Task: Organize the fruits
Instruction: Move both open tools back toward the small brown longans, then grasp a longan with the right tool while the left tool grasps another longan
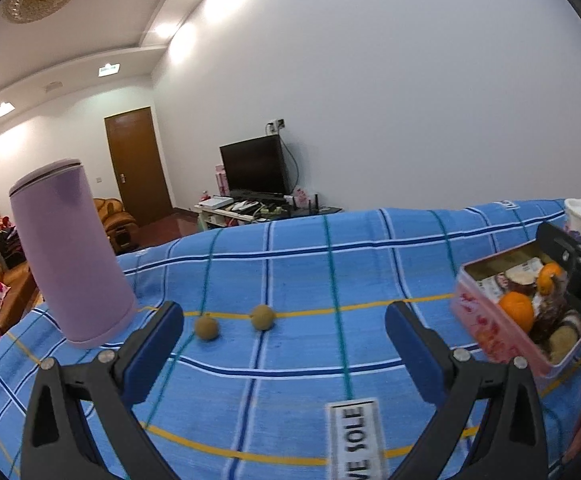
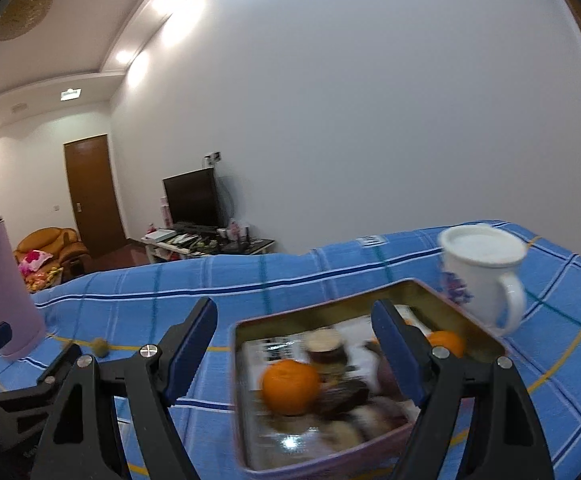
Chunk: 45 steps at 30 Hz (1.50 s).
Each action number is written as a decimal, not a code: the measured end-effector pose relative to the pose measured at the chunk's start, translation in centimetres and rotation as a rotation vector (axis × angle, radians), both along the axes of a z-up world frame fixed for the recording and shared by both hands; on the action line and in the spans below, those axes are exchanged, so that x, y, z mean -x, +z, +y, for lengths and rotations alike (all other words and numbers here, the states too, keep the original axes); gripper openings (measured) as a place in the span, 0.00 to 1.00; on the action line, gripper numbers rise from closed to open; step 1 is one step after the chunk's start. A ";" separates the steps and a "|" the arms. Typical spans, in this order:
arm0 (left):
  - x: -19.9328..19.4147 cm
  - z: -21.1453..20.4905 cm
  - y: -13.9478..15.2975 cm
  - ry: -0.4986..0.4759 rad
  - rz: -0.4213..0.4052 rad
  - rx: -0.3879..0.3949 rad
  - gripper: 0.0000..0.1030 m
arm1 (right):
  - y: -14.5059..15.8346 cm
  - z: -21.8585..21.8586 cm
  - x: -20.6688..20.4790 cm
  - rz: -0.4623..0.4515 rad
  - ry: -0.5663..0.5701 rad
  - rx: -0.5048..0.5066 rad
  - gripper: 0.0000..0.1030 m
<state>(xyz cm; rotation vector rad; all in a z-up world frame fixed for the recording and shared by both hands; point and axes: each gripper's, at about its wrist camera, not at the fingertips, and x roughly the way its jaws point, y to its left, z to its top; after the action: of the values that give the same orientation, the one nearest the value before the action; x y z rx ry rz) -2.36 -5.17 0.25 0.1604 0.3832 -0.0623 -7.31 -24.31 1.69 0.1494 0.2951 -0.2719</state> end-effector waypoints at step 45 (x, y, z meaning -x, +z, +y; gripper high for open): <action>-9.3 17.2 -2.5 0.416 0.192 0.039 0.94 | -6.6 16.4 -19.3 0.477 0.479 -0.139 0.53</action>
<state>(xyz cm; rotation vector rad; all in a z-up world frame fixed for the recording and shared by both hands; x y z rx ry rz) 6.94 12.00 -2.25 0.0336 0.5999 0.3269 11.95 -7.94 -4.89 0.1451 0.8097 0.1959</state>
